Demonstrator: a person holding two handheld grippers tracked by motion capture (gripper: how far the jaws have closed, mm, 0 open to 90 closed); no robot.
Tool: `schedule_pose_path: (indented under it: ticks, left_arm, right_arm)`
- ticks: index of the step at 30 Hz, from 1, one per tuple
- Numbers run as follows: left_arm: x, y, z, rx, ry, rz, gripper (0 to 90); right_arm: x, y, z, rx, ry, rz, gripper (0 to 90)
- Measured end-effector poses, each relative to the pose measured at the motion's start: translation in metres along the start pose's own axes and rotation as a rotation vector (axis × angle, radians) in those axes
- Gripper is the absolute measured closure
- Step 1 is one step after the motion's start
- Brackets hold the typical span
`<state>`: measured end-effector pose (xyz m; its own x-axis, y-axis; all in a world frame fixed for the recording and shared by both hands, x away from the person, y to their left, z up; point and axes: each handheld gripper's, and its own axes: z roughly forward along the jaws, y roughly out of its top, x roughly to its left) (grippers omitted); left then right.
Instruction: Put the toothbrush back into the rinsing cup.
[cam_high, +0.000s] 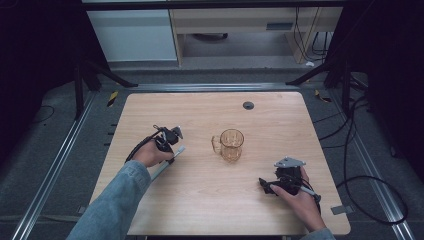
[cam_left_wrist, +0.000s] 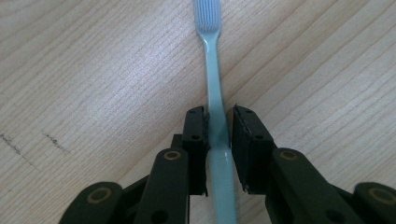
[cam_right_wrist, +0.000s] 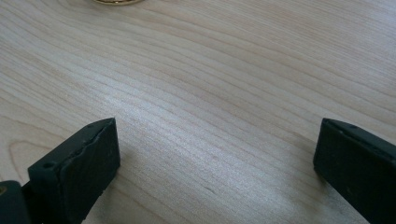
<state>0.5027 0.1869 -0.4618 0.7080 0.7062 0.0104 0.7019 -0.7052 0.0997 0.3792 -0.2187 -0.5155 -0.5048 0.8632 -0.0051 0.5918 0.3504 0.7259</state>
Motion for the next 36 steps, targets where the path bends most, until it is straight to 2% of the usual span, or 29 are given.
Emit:
schedule_pose_path:
  ticks: [9,13,15,16,17,18,19,22,23,24,27,30,31,36]
  left_arm:
    - [0.002,0.000,0.001,0.000,-0.009,-0.006,78.3]
    - [0.002,-0.002,0.000,-0.019,-0.001,-0.018,78.7]
    - [0.003,-0.006,-0.006,-0.056,-0.011,-0.025,78.7]
    - [0.003,-0.006,-0.006,-0.056,-0.011,-0.025,78.8]
    - [0.003,-0.009,-0.013,-0.090,-0.008,-0.021,78.8]
    - [0.003,-0.009,-0.013,-0.090,-0.008,-0.021,78.8]
    - [0.003,-0.012,-0.021,-0.132,-0.001,-0.025,78.8]
    - [0.002,-0.016,-0.033,-0.206,0.003,-0.034,78.8]
    - [0.002,-0.016,-0.037,-0.229,0.002,-0.040,78.9]
    - [0.002,-0.016,-0.037,-0.229,0.002,-0.040,78.9]
    - [-0.002,-0.017,-0.047,-0.295,0.011,-0.042,78.8]
    - [-0.004,-0.016,-0.051,-0.318,0.016,-0.037,78.8]
    - [-0.007,-0.016,-0.052,-0.344,0.010,-0.044,78.9]
    - [-0.012,-0.013,-0.058,-0.370,0.010,-0.032,78.9]
  right_arm:
    - [0.000,0.000,0.000,0.000,0.001,0.001,0.7]
    - [0.000,0.000,0.000,0.000,0.000,0.000,0.7]
    - [0.000,0.000,0.000,0.000,0.000,0.004,0.7]
    - [0.000,0.000,0.000,0.000,0.000,0.004,0.7]
    - [0.000,0.000,0.000,0.000,0.000,0.003,0.7]
    - [0.000,0.000,0.000,0.000,0.000,0.003,0.7]
    - [0.000,0.000,0.000,0.000,0.000,0.002,0.7]
    - [0.000,0.000,0.000,0.002,0.005,0.003,0.7]
    - [0.000,0.001,-0.001,0.007,0.010,0.020,0.7]
    - [0.000,0.001,-0.001,0.006,0.010,0.022,0.7]
    - [-0.001,0.001,0.000,0.001,0.000,0.003,0.6]
    - [-0.001,0.001,0.000,0.001,0.001,0.003,0.6]
    - [-0.001,0.001,0.000,0.001,0.000,0.003,0.6]
    - [-0.001,0.001,0.000,0.001,0.000,0.002,0.6]
